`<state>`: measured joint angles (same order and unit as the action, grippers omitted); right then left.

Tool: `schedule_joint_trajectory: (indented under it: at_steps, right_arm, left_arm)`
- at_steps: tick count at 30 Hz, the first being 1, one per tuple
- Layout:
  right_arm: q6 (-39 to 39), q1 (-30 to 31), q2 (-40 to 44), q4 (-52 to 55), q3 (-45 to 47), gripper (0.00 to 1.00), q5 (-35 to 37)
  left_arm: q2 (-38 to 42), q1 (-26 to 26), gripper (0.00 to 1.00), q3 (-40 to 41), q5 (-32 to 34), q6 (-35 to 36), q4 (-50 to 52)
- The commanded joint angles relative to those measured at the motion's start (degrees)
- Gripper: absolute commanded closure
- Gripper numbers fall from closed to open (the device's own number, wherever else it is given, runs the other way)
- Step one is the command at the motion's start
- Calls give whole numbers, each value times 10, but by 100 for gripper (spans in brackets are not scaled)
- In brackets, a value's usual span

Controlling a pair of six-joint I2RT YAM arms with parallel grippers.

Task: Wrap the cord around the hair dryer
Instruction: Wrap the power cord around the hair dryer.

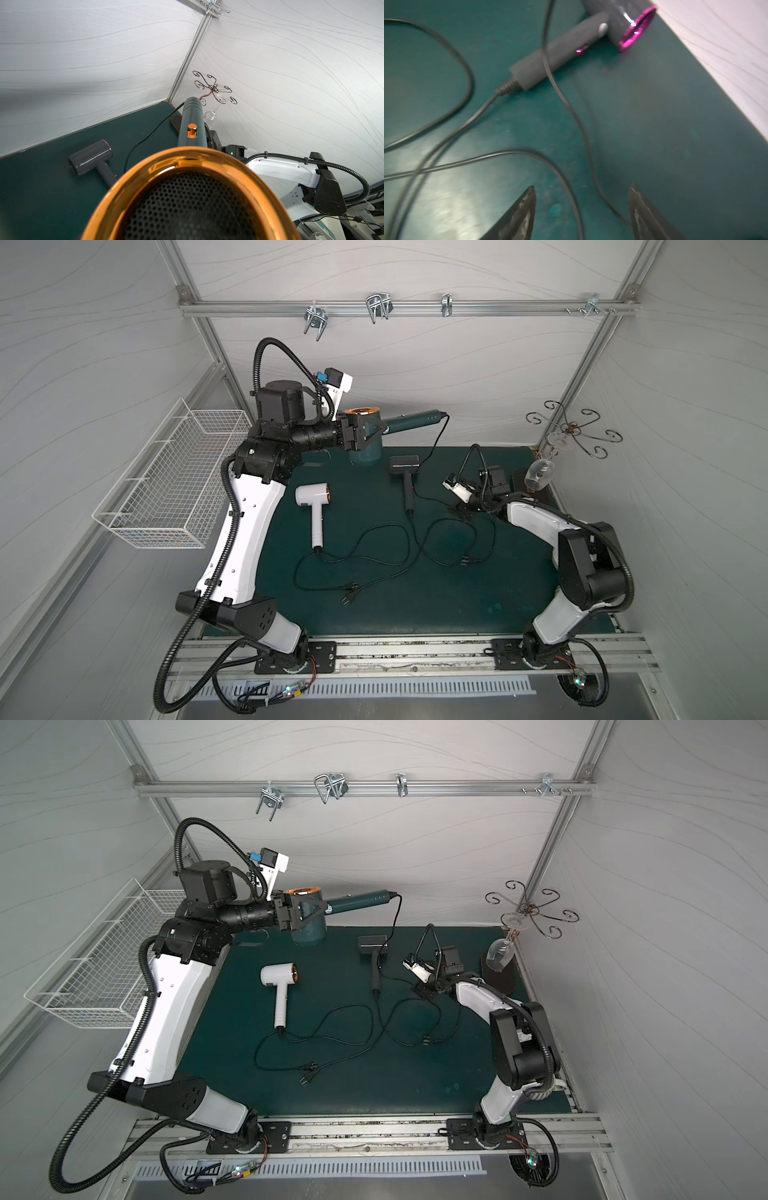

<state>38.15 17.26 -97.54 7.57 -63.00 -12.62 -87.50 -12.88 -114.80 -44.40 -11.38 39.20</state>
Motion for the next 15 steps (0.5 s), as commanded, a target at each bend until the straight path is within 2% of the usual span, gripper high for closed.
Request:
schedule_joint_trajectory:
  at_steps: [1, 11, 15]
  right_arm:
    - [52, -13, -35, 36, -35, 31, 22]
    - [76, -27, -100, 112, -98, 34, 35]
    - [84, -26, -86, 119, -90, 34, -22]
  left_arm:
    - [-3, 6, 100, -43, -16, 7, -45]
    - [-9, 14, 100, -46, -29, 0, -55]
    - [-13, 17, 100, -46, -33, -4, -60]
